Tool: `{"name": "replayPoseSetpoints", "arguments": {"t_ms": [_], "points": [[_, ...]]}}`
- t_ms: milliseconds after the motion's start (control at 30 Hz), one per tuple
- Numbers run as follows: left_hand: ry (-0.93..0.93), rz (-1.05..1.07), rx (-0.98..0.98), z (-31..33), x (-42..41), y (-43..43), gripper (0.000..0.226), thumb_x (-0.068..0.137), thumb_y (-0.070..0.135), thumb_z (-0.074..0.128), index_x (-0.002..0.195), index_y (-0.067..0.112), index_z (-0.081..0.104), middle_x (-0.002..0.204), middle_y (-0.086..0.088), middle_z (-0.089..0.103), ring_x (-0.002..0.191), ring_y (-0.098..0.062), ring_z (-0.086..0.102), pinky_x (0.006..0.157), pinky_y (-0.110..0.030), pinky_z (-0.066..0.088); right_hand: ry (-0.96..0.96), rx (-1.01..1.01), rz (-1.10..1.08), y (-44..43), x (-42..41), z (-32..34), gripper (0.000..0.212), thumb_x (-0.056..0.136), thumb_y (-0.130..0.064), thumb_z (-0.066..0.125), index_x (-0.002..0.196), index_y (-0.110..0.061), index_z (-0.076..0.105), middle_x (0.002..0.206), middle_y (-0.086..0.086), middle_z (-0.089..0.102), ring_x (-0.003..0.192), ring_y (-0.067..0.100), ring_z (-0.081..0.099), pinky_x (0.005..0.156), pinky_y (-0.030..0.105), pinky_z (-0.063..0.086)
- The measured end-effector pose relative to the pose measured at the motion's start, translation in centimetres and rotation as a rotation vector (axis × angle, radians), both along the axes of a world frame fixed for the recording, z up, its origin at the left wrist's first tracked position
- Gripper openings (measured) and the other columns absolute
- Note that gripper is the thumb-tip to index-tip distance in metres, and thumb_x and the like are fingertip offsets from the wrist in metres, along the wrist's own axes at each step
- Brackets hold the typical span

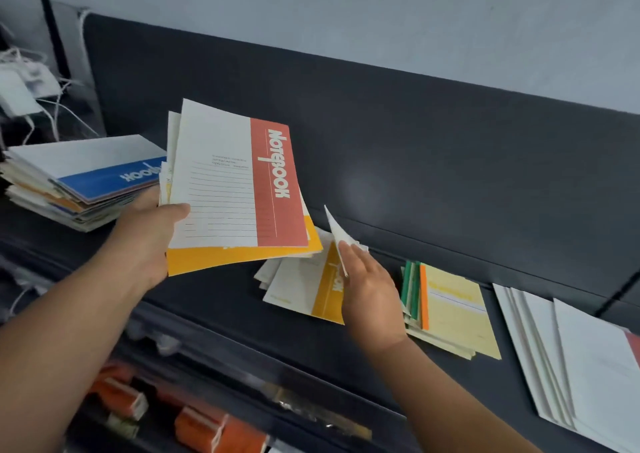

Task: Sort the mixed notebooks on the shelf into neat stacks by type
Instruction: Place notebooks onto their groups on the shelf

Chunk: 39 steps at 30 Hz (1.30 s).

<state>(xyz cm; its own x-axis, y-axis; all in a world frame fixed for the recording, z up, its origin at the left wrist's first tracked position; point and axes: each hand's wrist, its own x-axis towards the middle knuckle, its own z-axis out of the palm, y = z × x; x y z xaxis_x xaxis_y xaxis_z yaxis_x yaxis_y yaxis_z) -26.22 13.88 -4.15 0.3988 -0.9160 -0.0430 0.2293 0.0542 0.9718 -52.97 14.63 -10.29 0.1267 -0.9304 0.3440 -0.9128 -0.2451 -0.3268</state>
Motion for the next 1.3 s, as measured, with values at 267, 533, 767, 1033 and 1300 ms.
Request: {"name": "replayPoseSetpoints", "arguments": {"t_ms": [267, 533, 767, 1033, 1300], "points": [[-0.007, -0.053, 0.014, -0.9, 1.1, 0.1, 0.036, 0.096, -0.001, 0.048, 0.117, 0.025, 0.063, 0.097, 0.001, 0.07, 0.09, -0.021, 0.066, 0.068, -0.034, 0.052, -0.067, 0.409, 0.2, -0.5, 2.3, -2.7, 0.057, 0.095, -0.036, 0.056, 0.147, -0.021, 0.038, 0.151, -0.004, 0.039, 0.142, 0.018, 0.032, 0.116, 0.029, 0.024], [-0.006, -0.241, 0.056, -1.3, -1.8, 0.8, 0.032, 0.096, 0.001, 0.05, 0.108, 0.026, 0.065, 0.098, -0.003, 0.073, 0.089, -0.022, 0.069, 0.068, -0.035, 0.054, -1.503, 0.669, -0.099, -0.7, 1.5, 2.3, 0.039, 0.098, -0.048, 0.046, 0.115, -0.017, 0.062, 0.104, 0.005, 0.075, 0.097, 0.022, 0.072, 0.093, 0.042, 0.053], [-0.107, -0.317, 0.007, -1.5, -4.9, 1.3, 0.03, 0.09, 0.001, 0.061, 0.102, 0.028, 0.064, 0.101, 0.001, 0.073, 0.095, -0.02, 0.069, 0.08, -0.038, 0.055, -1.26, 0.541, -0.14, -0.2, -0.1, 1.7, 0.036, 0.086, -0.024, 0.073, 0.118, -0.021, 0.058, 0.103, -0.002, 0.075, 0.091, 0.021, 0.073, 0.076, 0.042, 0.058], [-0.061, -0.319, 0.041, -1.3, -8.1, 1.1, 0.032, 0.099, 0.006, 0.045, 0.103, 0.032, 0.061, 0.101, 0.003, 0.071, 0.093, -0.021, 0.068, 0.074, -0.04, 0.054, -1.352, 0.402, -0.146, 0.9, -3.9, 1.9, 0.029, 0.089, -0.009, 0.069, 0.115, -0.018, 0.061, 0.102, 0.002, 0.076, 0.09, 0.026, 0.074, 0.086, 0.053, 0.057], [-0.13, -0.384, -0.082, 0.9, -13.5, 1.4, 0.039, 0.099, 0.005, 0.045, 0.092, 0.038, 0.063, 0.093, 0.012, 0.071, 0.091, -0.012, 0.067, 0.075, -0.037, 0.054, -1.343, 0.244, -0.248, 3.5, -10.5, 3.3, 0.028, 0.086, -0.006, 0.07, 0.111, -0.016, 0.062, 0.099, 0.002, 0.076, 0.089, 0.025, 0.074, 0.083, 0.048, 0.058]]}}
